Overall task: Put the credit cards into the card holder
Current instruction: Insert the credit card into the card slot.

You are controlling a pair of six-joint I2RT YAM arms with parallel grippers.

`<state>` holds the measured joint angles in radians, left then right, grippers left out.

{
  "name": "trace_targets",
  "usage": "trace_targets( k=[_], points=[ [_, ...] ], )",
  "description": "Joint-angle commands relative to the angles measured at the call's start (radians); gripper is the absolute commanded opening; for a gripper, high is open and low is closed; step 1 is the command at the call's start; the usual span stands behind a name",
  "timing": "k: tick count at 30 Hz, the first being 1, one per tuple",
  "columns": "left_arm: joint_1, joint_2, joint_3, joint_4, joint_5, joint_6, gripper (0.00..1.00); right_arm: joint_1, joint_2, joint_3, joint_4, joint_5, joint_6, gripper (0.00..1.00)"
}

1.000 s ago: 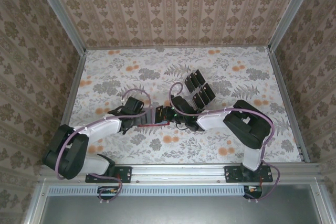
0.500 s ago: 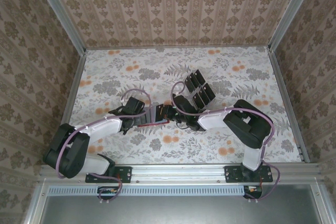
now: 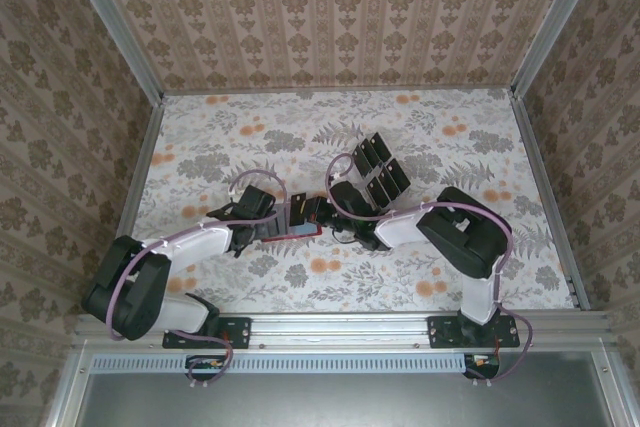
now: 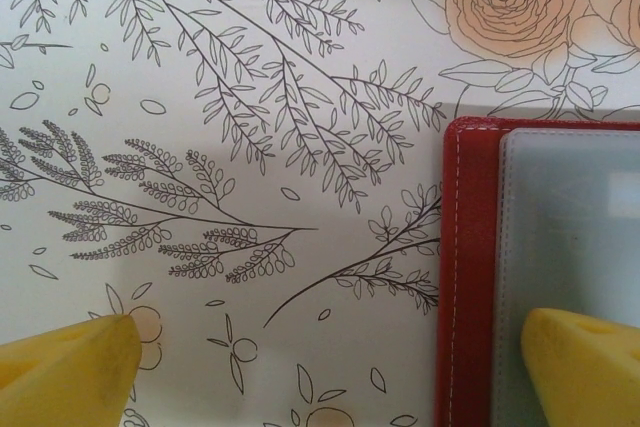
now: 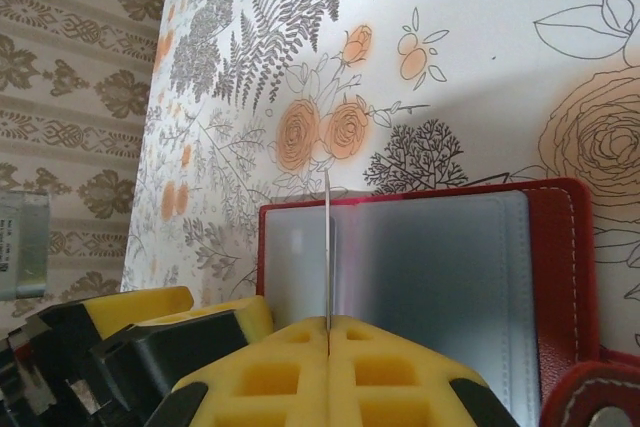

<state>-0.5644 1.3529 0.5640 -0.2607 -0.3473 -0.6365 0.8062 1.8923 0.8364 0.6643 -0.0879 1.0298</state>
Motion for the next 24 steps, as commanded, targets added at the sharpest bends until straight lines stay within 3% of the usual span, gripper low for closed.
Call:
trace_targets(
  k=[1, 24],
  points=[
    [-0.005, -0.003, -0.022, -0.039, -0.018, -0.022, 1.00, -0.003, 0.030, 0.003, 0.072, -0.016, 0.019, 0.00],
    [-0.005, 0.002, -0.021, -0.037, -0.019, -0.023, 1.00, -0.002, 0.103, -0.013, 0.157, -0.061, 0.070, 0.00]
  ],
)
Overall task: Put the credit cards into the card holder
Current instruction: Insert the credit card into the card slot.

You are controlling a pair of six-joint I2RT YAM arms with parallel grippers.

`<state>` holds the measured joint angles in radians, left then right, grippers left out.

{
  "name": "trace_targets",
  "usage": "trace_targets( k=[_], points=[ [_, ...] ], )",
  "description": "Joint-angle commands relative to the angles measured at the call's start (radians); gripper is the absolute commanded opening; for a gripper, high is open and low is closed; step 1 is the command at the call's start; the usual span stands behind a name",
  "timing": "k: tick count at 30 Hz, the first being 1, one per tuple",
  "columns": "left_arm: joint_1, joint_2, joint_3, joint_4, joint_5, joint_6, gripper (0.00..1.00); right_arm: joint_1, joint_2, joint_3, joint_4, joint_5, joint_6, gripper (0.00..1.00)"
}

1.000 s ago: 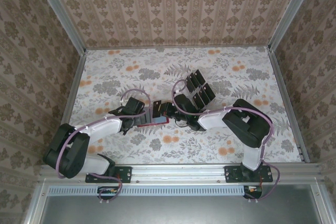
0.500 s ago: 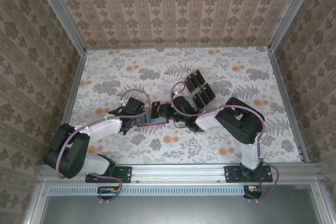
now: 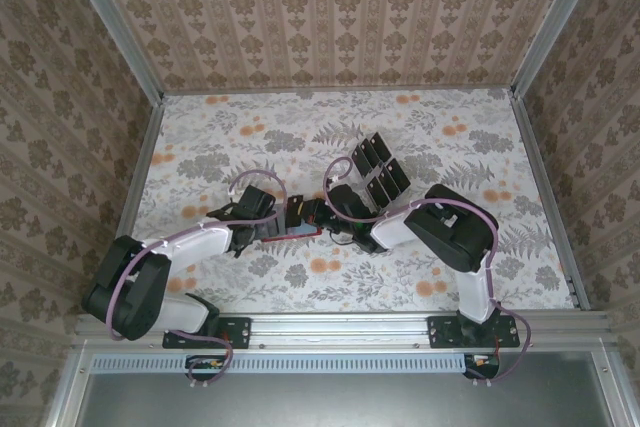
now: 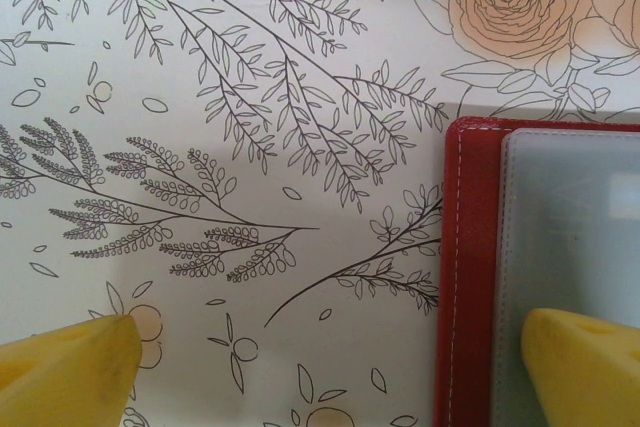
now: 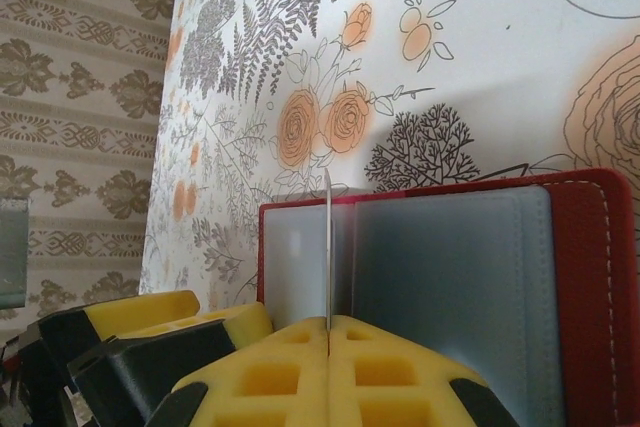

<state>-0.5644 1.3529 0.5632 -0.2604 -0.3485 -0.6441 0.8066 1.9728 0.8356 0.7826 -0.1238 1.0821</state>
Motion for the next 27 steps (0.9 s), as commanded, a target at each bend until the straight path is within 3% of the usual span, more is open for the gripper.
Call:
trace_targets(
  k=[1, 27],
  points=[
    [-0.004, 0.002, -0.020, -0.037, -0.017, -0.016, 1.00, -0.002, 0.023, -0.014, 0.041, -0.029, 0.019, 0.00],
    [-0.005, 0.009, -0.019, -0.037, -0.021, -0.016, 1.00, -0.007, 0.062, -0.016, 0.001, -0.114, 0.063, 0.00]
  ],
)
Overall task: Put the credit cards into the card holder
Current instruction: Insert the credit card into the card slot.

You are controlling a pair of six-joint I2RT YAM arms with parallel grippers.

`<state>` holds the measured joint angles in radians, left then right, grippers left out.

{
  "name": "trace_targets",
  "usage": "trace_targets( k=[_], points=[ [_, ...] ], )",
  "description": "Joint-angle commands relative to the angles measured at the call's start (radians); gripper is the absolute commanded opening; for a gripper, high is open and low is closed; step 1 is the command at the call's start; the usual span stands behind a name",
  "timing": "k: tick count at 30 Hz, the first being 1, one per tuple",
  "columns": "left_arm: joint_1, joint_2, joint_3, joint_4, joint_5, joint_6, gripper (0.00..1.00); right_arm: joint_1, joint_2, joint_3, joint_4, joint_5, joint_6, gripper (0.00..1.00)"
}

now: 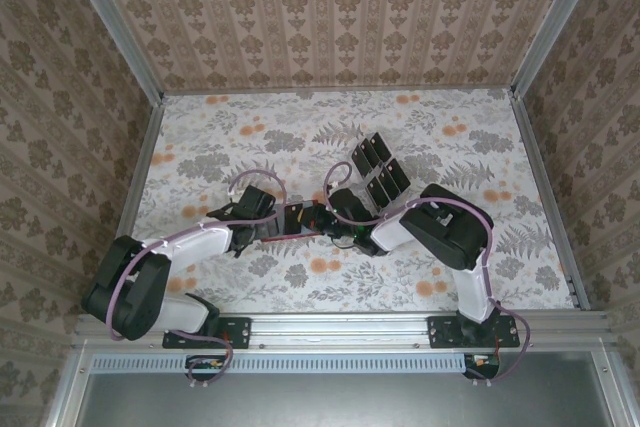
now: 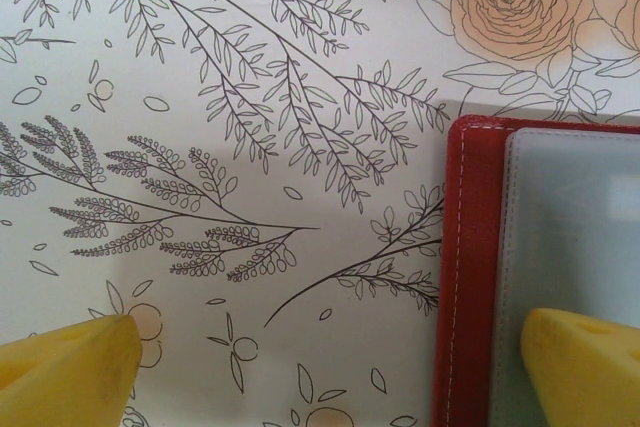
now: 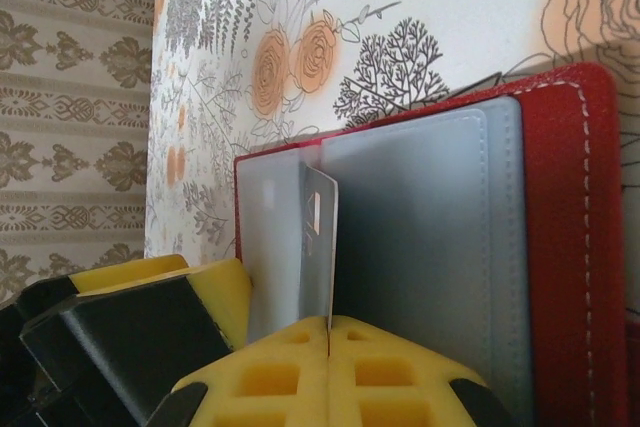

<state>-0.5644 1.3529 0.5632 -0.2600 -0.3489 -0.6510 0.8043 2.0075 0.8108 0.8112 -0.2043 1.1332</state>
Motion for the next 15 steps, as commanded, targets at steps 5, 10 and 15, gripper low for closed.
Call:
trace_targets(
  k=[5, 10, 15],
  points=[
    [-0.005, 0.009, -0.019, -0.039, -0.021, -0.009, 1.00, -0.008, 0.040, 0.021, -0.036, -0.050, 0.016, 0.00],
    [-0.005, 0.008, -0.019, -0.037, -0.020, -0.009, 1.00, -0.014, 0.048, 0.040, -0.073, -0.071, 0.011, 0.00],
    [-0.005, 0.008, -0.020, -0.037, -0.021, -0.009, 1.00, -0.019, 0.060, 0.067, -0.108, -0.094, 0.003, 0.00]
  ],
)
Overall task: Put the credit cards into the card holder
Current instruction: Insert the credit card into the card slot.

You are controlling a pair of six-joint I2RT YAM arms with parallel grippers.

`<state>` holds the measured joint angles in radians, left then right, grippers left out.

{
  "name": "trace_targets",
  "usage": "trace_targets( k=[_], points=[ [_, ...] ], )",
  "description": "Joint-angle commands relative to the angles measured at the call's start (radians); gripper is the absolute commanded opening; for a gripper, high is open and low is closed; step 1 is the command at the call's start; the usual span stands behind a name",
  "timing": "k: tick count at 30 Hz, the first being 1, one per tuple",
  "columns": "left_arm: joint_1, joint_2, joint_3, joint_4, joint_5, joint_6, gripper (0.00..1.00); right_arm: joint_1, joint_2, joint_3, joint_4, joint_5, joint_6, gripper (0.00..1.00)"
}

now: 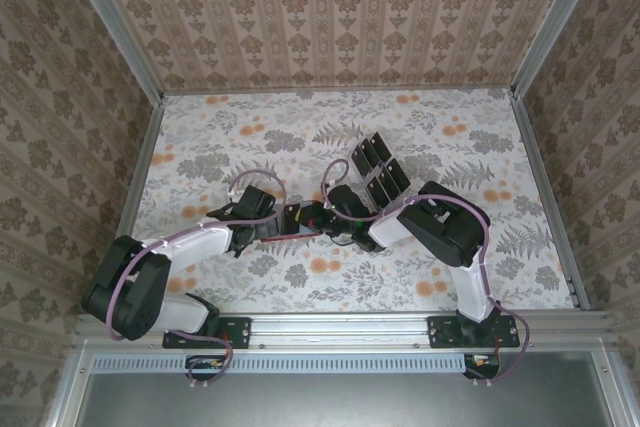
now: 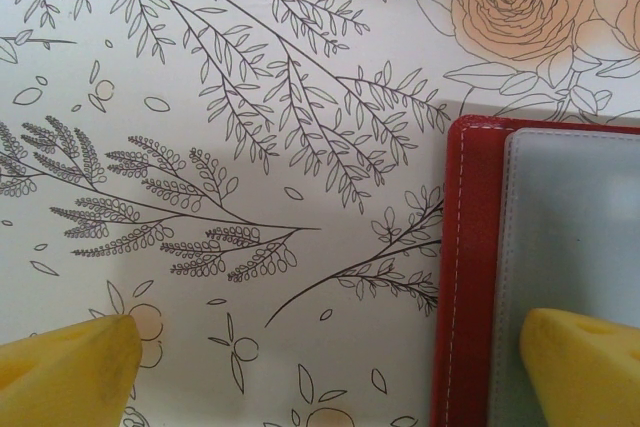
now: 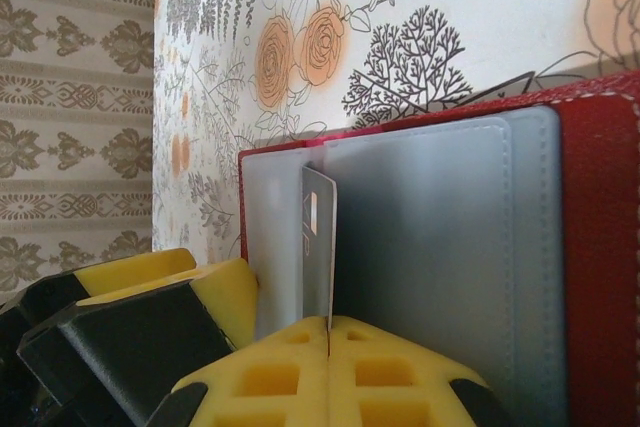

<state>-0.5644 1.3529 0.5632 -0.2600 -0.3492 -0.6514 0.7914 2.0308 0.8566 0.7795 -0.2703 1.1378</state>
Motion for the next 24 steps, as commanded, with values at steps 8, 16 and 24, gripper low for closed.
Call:
trace_targets(
  k=[8, 16, 24],
  points=[
    [-0.005, 0.006, -0.016, -0.040, -0.018, -0.006, 0.99, 0.001, 0.071, 0.086, -0.153, -0.073, -0.015, 0.00],
    [0.006, -0.058, 0.013, -0.081, -0.026, -0.008, 1.00, 0.002, 0.057, 0.134, -0.287, -0.080, -0.072, 0.00],
    [0.064, -0.118, -0.008, -0.095, -0.030, -0.046, 1.00, -0.007, -0.019, 0.214, -0.521, -0.055, -0.205, 0.32]
  ],
)
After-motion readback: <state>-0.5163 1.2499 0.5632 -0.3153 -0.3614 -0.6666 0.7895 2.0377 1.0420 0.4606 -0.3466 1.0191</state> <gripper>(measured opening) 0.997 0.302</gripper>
